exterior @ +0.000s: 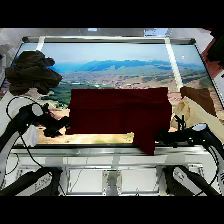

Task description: Fold the shirts.

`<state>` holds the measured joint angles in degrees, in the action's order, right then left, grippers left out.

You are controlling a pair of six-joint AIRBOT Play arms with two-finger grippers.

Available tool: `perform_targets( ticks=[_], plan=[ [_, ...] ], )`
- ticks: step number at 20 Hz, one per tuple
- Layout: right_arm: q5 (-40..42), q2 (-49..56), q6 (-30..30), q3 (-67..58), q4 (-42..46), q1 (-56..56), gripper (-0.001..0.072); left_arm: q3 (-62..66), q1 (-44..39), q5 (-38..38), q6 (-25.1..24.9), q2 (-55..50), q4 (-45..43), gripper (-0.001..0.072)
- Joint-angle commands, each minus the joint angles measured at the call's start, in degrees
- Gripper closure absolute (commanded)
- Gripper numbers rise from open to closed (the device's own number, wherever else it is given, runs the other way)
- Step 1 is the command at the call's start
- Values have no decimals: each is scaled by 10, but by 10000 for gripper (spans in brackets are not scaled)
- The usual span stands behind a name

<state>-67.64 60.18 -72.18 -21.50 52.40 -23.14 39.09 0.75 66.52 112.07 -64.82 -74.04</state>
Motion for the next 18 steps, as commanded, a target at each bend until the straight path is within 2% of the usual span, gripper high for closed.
perform_targets(
  ticks=[1, 6, 8, 9, 10, 11, 13, 14, 15, 18],
  plan=[
    [-2, 0, 2, 0, -2, 0, 679, -10, 0, -33, 8, -1, 18, 135],
    [-5, 0, 2, 0, -2, 0, 679, -48, 0, -76, 26, -9, 26, 136],
    [-6, 0, 2, 0, -3, 0, 679, -52, 0, -106, 26, -9, 38, 162],
    [-6, 0, 2, 0, -4, 0, 680, -52, 0, -119, 26, -9, 41, 209],
    [-6, 0, 2, 0, -6, 0, 679, -52, 0, -131, 26, -10, 42, 372],
    [-6, 0, 2, 0, -9, 0, 680, -52, 0, -143, 26, -11, 42, 459],
    [-7, 0, 2, 0, -10, 0, 679, -52, 0, -160, 26, -11, 42, 490],
    [-7, 0, 2, 0, -10, 0, 680, -52, 0, -164, 25, -11, 42, 560],
    [-5, 0, 2, 0, -11, 0, 680, -52, 0, -164, 16, -11, 42, 688],
    [-21, -1, 3, -14, -12, -1, 681, -47, 0, -145, -47, -10, 52, 694]
  ],
)
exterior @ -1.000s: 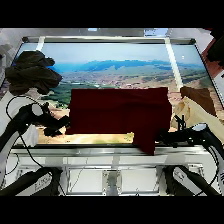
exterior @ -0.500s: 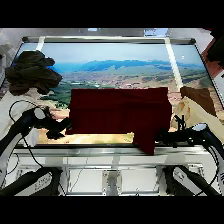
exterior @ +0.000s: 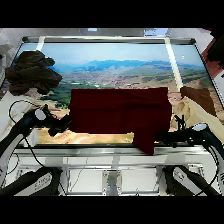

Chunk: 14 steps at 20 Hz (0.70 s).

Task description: Fold the shirts.

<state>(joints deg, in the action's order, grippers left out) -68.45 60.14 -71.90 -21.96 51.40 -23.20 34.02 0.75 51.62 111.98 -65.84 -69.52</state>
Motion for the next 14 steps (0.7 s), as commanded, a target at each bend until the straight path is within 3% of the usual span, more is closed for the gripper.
perform_targets(
  ticks=[1, 5, 10, 14],
  plan=[
    [-36, -2, 0, -26, 3, -1, 681, 12, 0, 21, -69, 1, 3, 694],
    [-132, -37, -1, -103, 45, -2, 681, 67, 0, 122, -141, 33, -53, 695],
    [-205, -124, -5, -131, 80, -2, 682, 101, 0, 179, -143, 142, -158, 695],
    [-203, -190, -30, -132, 33, -1, 683, 144, 0, 169, -146, 185, -133, 695]
  ],
)
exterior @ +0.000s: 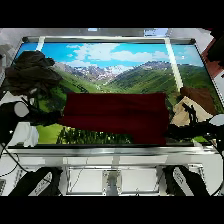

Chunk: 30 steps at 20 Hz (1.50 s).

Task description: Fold the shirts.

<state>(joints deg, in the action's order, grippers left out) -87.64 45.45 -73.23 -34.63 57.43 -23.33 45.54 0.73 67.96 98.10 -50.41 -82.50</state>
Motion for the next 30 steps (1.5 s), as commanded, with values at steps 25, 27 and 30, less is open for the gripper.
perform_targets(
  ticks=[25, 27, 30],
  plan=[
    [411, 429, -37, -247, -82, 151, 683, 245, -36, -217, -38, -398, 12, 695],
    [416, 441, -37, -246, -80, 152, 684, 245, -36, -217, -16, -417, -8, 695],
    [417, 442, -35, -247, -77, 152, 682, 245, -36, -218, -4, -425, -17, 694]
  ],
)
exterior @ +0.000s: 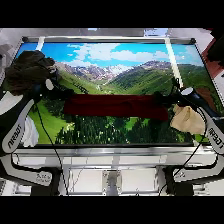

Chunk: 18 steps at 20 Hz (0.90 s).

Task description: Fold the shirts.

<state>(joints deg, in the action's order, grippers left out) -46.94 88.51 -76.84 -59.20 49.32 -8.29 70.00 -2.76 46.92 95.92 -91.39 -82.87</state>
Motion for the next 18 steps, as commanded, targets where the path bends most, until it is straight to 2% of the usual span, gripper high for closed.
perform_targets(
  ticks=[1, 2, 3, 4, 5, 6, 9, 10, 11, 12, 14, 15, 16, 17, 18],
  plan=[
    [3, 12, 2, -1, 2, 2, 680, 4, -1, -5, 18, -15, -11, 693],
    [-4, 11, 4, -2, -5, 0, 676, 12, -1, 2, 17, -15, -12, 613],
    [-20, 9, 11, -11, -7, -2, 648, 26, -1, 15, 17, -15, -15, 355],
    [-39, 2, 32, -23, -9, -4, 574, 48, -1, 37, 16, -14, -29, 82],
    [-56, -9, 43, -37, -9, -7, 465, 73, -1, 61, 16, -12, -49, 8],
    [-73, -25, 48, -54, -8, -13, 420, 105, -1, 90, 16, -10, -69, 9],
    [-108, -79, 49, -100, 22, -42, 419, 195, -1, 144, 16, 3, -70, 9],
    [-121, -94, 49, -111, 43, -57, 407, 217, -1, 140, 16, 11, -51, 9],
    [-129, -104, 47, -116, 61, -71, 336, 235, -2, 122, 15, 19, -10, 9],
    [-132, -108, 35, -116, 75, -87, 296, 248, -3, 96, -2, 23, 56, 10],
    [-148, -98, -5, -116, 93, -116, 296, 264, -19, 35, -152, 23, 230, 19],
    [-157, -89, -10, -116, 89, -130, 296, 264, -40, 8, -209, 22, 276, 21],
    [-166, -75, -11, -116, 80, -144, 295, 264, -66, -4, -214, 20, 269, 54],
    [-171, -61, -9, -116, 66, -156, 266, 264, -97, -5, -214, 14, 235, 151],
    [-175, -43, -6, -116, 49, -168, 259, 264, -128, -2, -214, 4, 189, 190]
  ],
)
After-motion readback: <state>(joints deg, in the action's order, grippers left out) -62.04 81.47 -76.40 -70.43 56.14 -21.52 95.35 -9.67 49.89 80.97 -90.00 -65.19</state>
